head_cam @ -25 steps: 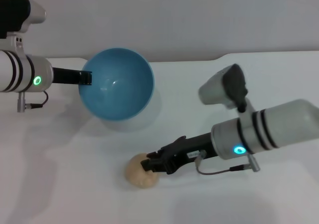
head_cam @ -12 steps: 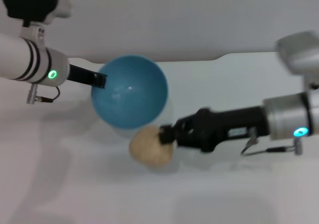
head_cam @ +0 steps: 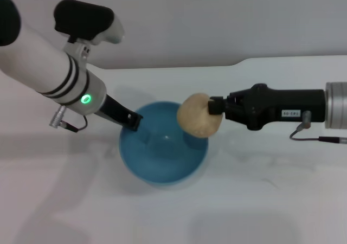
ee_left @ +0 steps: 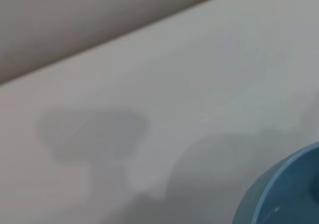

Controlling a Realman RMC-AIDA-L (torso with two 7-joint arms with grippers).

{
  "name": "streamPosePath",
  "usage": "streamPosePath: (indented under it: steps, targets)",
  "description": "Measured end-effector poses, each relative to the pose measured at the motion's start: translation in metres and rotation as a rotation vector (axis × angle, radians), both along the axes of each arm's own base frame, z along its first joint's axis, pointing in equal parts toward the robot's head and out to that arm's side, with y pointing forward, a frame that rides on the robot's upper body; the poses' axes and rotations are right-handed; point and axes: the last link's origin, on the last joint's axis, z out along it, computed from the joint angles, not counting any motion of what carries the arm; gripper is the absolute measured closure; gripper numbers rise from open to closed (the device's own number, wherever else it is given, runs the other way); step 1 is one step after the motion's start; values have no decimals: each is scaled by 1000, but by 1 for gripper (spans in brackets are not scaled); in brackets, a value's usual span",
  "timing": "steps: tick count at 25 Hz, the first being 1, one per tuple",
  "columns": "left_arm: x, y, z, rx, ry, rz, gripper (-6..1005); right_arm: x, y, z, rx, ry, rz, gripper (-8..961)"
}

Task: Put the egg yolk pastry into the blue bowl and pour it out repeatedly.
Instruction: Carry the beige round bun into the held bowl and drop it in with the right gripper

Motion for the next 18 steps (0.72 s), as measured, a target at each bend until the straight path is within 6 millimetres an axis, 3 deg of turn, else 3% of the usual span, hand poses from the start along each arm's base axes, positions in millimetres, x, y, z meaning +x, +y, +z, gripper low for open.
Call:
streamPosePath:
  steps: [9, 18]
  targets:
    - [18, -8, -17, -38, 31, 68, 983, 0, 0, -27, -18, -104, -3, 942]
    - [23, -10, -19, -38, 19, 112, 982, -2, 2, -30, -34, -125, -11, 946]
